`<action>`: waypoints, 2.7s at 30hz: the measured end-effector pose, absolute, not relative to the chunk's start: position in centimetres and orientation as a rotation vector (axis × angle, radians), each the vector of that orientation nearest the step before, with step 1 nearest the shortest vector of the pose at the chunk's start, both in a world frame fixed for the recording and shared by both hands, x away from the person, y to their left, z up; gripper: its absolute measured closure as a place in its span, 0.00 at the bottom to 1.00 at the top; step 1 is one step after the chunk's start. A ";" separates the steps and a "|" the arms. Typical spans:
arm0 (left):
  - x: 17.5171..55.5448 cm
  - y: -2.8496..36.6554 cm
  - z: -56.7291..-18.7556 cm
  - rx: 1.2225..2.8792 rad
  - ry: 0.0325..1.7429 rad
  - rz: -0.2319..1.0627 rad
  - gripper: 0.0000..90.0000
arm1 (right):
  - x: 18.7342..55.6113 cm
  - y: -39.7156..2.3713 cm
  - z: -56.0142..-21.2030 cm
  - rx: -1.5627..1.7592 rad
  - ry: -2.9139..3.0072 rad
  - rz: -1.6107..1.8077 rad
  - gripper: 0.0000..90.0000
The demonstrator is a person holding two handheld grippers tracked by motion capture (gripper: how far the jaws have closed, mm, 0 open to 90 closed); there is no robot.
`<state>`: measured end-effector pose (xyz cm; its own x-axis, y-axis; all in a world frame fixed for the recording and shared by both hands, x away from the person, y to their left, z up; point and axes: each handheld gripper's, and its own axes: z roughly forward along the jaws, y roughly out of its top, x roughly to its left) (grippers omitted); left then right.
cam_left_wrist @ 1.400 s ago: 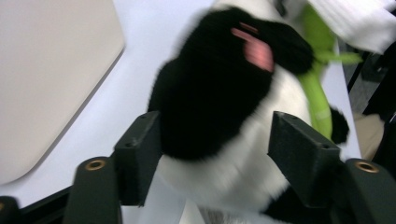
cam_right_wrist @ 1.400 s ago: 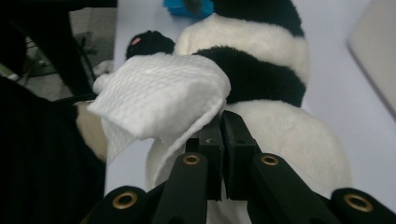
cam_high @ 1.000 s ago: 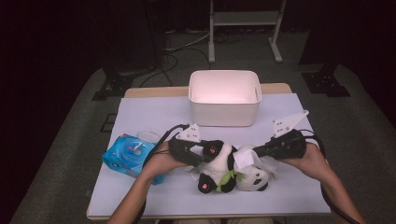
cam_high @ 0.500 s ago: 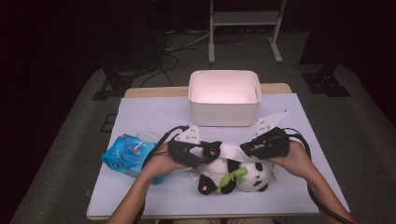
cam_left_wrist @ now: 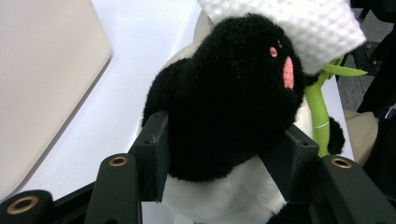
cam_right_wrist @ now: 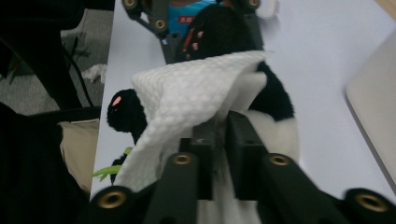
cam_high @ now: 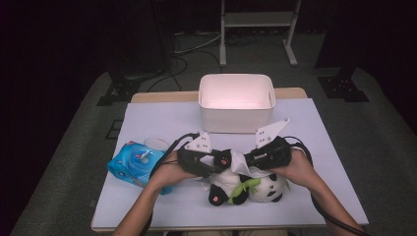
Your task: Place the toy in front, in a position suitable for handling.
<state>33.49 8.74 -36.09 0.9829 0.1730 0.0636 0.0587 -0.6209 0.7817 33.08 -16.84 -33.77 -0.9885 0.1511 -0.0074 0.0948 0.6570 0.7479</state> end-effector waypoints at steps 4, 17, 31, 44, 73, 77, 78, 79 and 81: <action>33.4 8.8 -36.1 2.236 0.160 0.163 0.51 | 32.9 -16.9 -33.7 0.192 2.818 1.229 0.96; 33.5 8.9 -36.1 2.227 0.155 0.154 0.53 | 33.5 -18.9 -33.6 0.301 2.823 1.194 0.96; 33.5 8.8 -36.2 2.217 0.159 0.153 0.53 | 33.6 -15.2 -30.2 0.162 2.782 1.301 0.96; 33.7 8.8 -36.3 2.209 0.165 0.148 0.53 | 33.6 -15.5 -32.1 0.188 2.812 1.219 0.96; 33.3 9.0 -36.6 2.190 0.164 0.121 0.54 | 33.9 -20.8 -32.2 0.314 2.858 1.024 0.96; 33.2 8.9 -36.4 2.196 0.148 0.121 0.53 | 34.1 -19.6 -32.7 0.280 2.876 1.014 0.96; 33.1 8.9 -36.4 2.199 0.142 0.123 0.53 | 34.2 -19.2 -32.8 0.276 2.886 1.021 0.96; 33.1 8.9 -36.3 2.199 0.137 0.122 0.53 | 34.3 -18.8 -32.9 0.269 2.895 1.022 0.96; 33.0 8.9 -36.2 2.206 0.132 0.127 0.53 | 34.5 -17.9 -33.1 0.251 2.902 1.033 0.96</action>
